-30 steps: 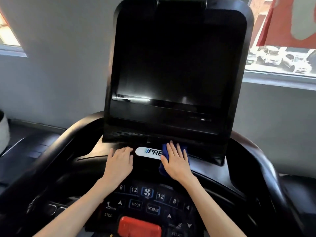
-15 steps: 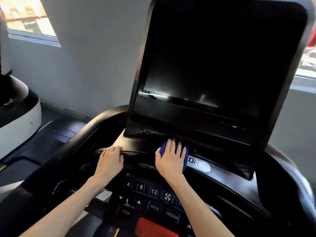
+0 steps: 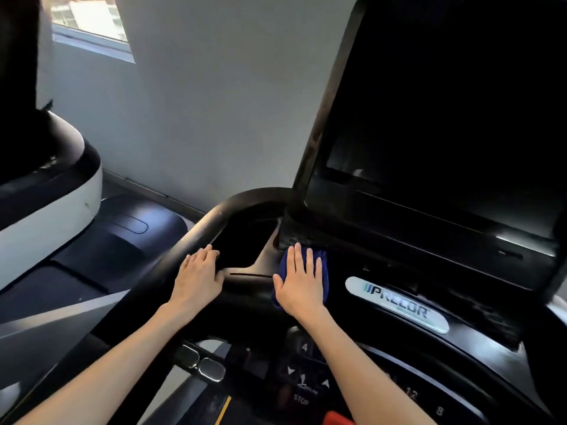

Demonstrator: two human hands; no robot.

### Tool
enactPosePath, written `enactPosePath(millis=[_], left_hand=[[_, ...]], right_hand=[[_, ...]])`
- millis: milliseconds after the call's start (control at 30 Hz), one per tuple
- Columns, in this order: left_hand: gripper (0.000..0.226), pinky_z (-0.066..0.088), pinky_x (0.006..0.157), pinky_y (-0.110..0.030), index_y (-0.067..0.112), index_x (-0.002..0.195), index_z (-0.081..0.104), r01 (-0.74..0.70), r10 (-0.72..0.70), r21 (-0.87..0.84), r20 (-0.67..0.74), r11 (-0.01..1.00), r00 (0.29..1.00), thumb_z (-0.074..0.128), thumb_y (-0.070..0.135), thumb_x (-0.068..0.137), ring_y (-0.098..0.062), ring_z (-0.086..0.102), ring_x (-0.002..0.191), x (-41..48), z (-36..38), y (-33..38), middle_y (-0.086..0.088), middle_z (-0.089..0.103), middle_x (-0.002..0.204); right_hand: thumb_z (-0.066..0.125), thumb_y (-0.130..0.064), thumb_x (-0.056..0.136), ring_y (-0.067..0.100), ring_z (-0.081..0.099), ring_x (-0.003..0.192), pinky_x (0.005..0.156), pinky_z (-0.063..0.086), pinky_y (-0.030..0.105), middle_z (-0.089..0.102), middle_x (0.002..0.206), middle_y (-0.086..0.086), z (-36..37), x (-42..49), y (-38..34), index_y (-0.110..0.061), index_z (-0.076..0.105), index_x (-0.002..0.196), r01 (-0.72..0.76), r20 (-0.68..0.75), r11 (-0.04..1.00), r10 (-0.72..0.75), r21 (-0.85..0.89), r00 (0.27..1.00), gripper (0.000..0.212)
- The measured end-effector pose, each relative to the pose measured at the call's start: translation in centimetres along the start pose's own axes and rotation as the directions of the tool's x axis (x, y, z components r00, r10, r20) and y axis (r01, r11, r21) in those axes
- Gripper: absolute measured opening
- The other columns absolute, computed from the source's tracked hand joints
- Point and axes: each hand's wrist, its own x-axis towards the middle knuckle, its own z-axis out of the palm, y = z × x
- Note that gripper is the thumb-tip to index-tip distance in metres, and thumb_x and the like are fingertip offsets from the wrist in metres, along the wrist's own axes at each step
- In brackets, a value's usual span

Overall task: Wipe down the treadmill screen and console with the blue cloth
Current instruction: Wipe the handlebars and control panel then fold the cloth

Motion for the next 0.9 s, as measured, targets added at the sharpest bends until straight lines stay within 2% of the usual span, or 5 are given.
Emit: enactPosePath(millis=[300, 433, 600, 700, 900], left_hand=[[0.090, 0.021, 0.114, -0.037, 0.009, 0.146, 0.023, 0.111, -0.113, 0.093, 0.023, 0.989, 0.993, 0.064, 0.051, 0.079, -0.026, 0.029, 0.139, 1.8, -1.0, -7.6, -0.011, 0.026, 0.153], [0.080, 0.040, 0.093, -0.036, 0.013, 0.125, 0.046, 0.205, -0.206, 0.027, 0.079, 0.978, 0.975, 0.065, 0.067, 0.068, -0.027, 0.056, 0.114, 2.3, -1.8, -8.6, -0.009, 0.061, 0.121], [0.074, 0.046, 0.079, -0.036, 0.016, 0.112, 0.055, 0.272, -0.267, -0.019, 0.146, 0.962, 0.953, 0.070, 0.067, 0.061, -0.029, 0.060, 0.102, 2.8, -2.3, -8.8, -0.008, 0.065, 0.106], [0.074, 0.047, 0.075, -0.035, 0.015, 0.111, 0.056, 0.298, -0.281, -0.062, 0.196, 0.953, 0.939, 0.074, 0.063, 0.058, -0.031, 0.061, 0.100, 3.4, -2.2, -8.6, -0.010, 0.065, 0.105], [0.064, 0.047, 0.079, -0.033, 0.020, 0.111, 0.057, 0.273, -0.258, -0.046, 0.212, 0.961, 0.943, 0.074, 0.058, 0.062, -0.028, 0.061, 0.105, 4.0, -2.2, -8.7, -0.006, 0.066, 0.108]], right_hand=[[0.034, -0.038, 0.098, 0.024, 0.001, 0.146, 0.116, -0.006, 0.037, 0.005, 0.158, 0.008, 3.3, 2.5, -5.7, -0.008, 0.009, 0.150, 0.205, -0.003, 0.976, -0.206, -0.074, 0.979, 0.064], [0.045, -0.021, 0.091, 0.026, 0.041, 0.133, 0.116, 0.012, 0.034, 0.051, 0.137, 0.011, 4.9, 3.4, -7.6, -0.006, 0.048, 0.134, 0.274, -0.120, 0.960, -0.266, 0.057, 0.956, 0.046], [0.045, -0.016, 0.095, 0.011, 0.062, 0.092, 0.085, 0.046, 0.026, 0.064, 0.110, -0.007, 3.3, 5.0, -9.7, -0.029, 0.056, 0.120, 0.076, -0.185, 0.780, 0.052, 0.622, 0.981, 0.030], [0.045, -0.015, 0.097, 0.012, 0.059, 0.107, 0.091, 0.043, 0.022, 0.061, 0.120, -0.001, 1.6, 8.7, -12.4, -0.023, 0.050, 0.130, 0.037, -0.173, 0.621, 0.161, 0.783, 0.972, 0.034], [0.045, -0.021, 0.098, 0.015, 0.024, 0.141, 0.115, 0.005, 0.029, 0.042, 0.145, 0.000, 5.2, 12.6, -16.4, -0.019, 0.049, 0.135, 0.429, 0.023, 0.794, -0.485, 0.430, 0.874, 0.037]])
